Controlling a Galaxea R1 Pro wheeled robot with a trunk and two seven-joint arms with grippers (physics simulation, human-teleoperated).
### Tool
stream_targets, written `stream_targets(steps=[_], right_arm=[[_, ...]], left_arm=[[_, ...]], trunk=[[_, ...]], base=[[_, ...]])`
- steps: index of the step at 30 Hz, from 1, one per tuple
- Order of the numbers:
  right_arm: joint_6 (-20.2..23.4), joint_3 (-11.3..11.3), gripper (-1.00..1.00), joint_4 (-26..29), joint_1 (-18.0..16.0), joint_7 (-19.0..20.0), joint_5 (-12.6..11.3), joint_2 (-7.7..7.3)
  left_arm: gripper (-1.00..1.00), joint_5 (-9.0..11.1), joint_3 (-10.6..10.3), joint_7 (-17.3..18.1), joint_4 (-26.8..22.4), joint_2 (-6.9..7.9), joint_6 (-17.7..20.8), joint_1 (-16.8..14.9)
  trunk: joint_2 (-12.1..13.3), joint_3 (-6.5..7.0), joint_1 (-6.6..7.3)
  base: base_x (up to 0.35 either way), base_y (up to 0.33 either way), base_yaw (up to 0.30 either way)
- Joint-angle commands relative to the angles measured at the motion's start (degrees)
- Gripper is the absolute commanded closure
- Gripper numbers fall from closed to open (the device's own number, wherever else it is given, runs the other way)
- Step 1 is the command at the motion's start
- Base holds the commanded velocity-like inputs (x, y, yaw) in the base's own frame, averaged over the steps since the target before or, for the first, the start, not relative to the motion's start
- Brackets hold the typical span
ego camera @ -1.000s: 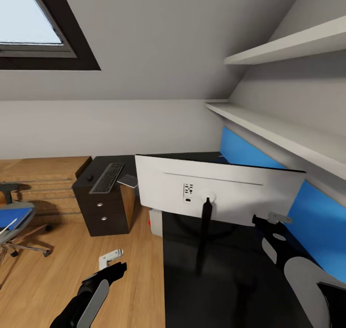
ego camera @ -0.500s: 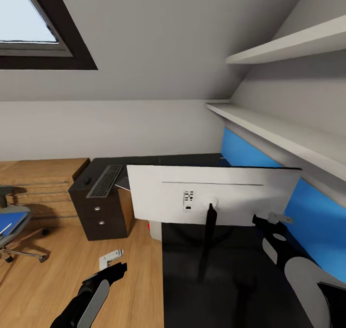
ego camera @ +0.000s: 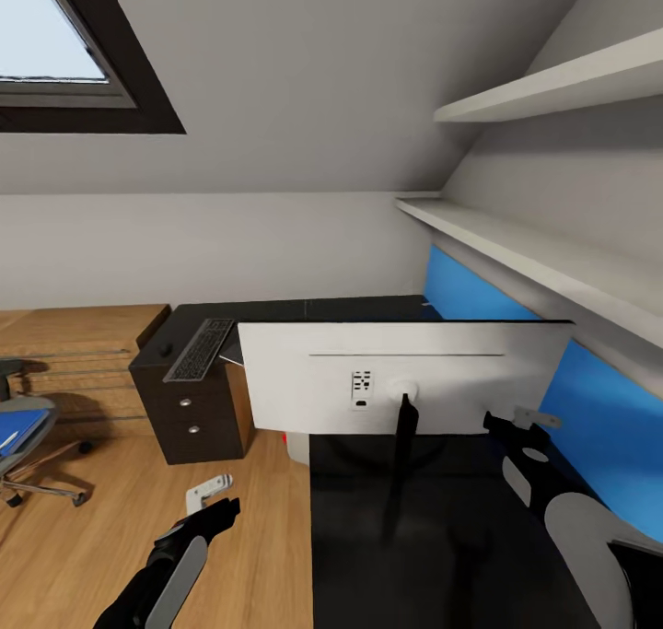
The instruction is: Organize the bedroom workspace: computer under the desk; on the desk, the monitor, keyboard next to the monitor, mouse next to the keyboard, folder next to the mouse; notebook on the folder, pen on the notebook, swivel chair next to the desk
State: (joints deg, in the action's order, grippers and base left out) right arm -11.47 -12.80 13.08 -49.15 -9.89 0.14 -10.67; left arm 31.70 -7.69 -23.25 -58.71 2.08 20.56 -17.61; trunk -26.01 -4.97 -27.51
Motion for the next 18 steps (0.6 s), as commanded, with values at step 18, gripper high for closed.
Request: stream_targets(steps=[18], right_arm=[[0.4,-0.4,-1.0,0.0,-0.1,-0.1,-0.7,0.46]], left_arm=[[-1.0,0.7,-0.2,-0.5,0.1,0.03,-0.3,-0.1]], trunk=[[-0.1,-0.12,-0.03]], base=[[-0.283,0.0,0.0]])
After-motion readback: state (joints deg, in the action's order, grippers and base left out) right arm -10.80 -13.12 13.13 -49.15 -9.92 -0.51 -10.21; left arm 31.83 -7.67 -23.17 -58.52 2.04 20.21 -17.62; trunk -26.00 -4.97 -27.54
